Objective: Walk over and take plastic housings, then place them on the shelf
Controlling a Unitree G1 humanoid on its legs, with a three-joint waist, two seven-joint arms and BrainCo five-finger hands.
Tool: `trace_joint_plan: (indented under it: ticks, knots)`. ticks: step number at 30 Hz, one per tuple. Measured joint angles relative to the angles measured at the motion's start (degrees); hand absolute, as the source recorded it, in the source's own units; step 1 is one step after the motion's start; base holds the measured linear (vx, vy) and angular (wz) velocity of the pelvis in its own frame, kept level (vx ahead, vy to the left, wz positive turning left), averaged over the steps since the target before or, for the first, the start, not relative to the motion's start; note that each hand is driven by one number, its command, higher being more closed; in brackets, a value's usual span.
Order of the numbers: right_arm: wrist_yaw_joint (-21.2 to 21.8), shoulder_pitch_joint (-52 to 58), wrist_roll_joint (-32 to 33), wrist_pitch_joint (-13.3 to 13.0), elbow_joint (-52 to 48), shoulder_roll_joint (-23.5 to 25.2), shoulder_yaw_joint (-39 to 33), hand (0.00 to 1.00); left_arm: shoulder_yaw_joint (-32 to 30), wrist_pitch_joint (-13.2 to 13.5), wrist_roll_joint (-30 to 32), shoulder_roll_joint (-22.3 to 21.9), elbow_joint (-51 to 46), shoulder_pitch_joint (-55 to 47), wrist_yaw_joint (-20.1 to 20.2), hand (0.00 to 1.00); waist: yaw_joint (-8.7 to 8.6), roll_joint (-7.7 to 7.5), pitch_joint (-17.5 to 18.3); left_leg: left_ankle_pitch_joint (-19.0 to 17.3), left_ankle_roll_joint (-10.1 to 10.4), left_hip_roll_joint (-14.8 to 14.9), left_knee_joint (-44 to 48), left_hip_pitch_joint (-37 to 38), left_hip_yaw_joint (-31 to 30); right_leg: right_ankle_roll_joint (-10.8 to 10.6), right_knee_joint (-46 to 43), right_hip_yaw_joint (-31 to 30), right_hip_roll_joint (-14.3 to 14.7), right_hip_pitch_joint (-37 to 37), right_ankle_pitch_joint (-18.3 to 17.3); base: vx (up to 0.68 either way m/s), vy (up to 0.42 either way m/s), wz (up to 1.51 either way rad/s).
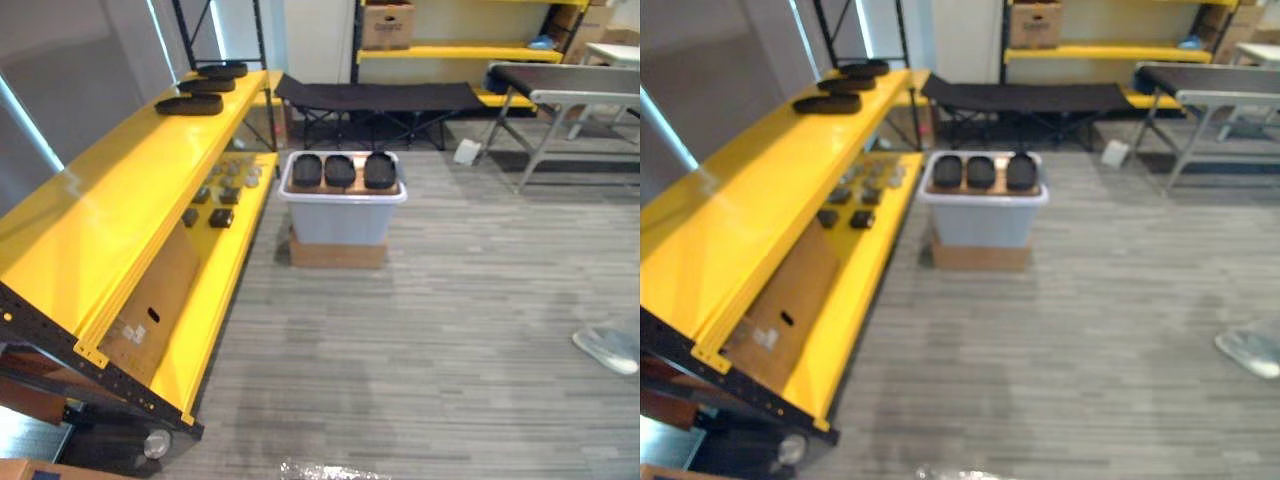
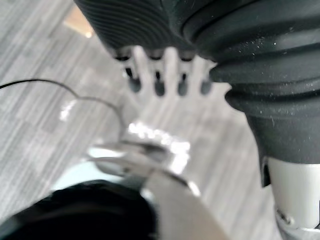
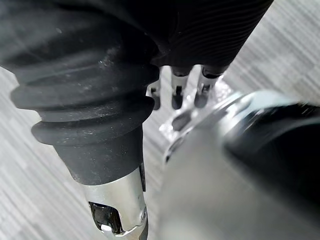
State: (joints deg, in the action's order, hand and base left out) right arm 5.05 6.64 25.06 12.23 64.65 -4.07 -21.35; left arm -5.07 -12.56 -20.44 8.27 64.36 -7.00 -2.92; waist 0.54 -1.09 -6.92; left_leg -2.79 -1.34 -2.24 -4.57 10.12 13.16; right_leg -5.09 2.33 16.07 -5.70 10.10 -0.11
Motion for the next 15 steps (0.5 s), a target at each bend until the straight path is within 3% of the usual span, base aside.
trace_joint_plan:
  ticks: [9, 15]
  knots:
    - [-0.09, -1.39, -1.75, -1.29, 0.0, 0.41, 0.05, 0.0, 0.84, 2.23, -2.22, 0.18, -0.1, 0.39, 0.89, 0.0, 0.03, -0.24, -0.87, -0.27, 0.44, -0.62, 0.0, 1.14, -0.1, -0.9, -0.04, 1.12, -0.7, 1.08, 0.19, 0.0, 0.004, 0.02]
    - [1.14, -1.58, -3.63, -2.67, -0.02, 0.34, 0.17, 0.0, 1.18, 2.68, -2.25, -0.16, -0.11, 0.3, -0.73, 0.0, 0.08, 0.11, -0.98, 0.4, 0.01, -0.7, -0.46, 1.09, -0.16, -0.57, -0.71, 1.45, -0.85, 0.88, -0.34, -0.12, -0.018, 0.0]
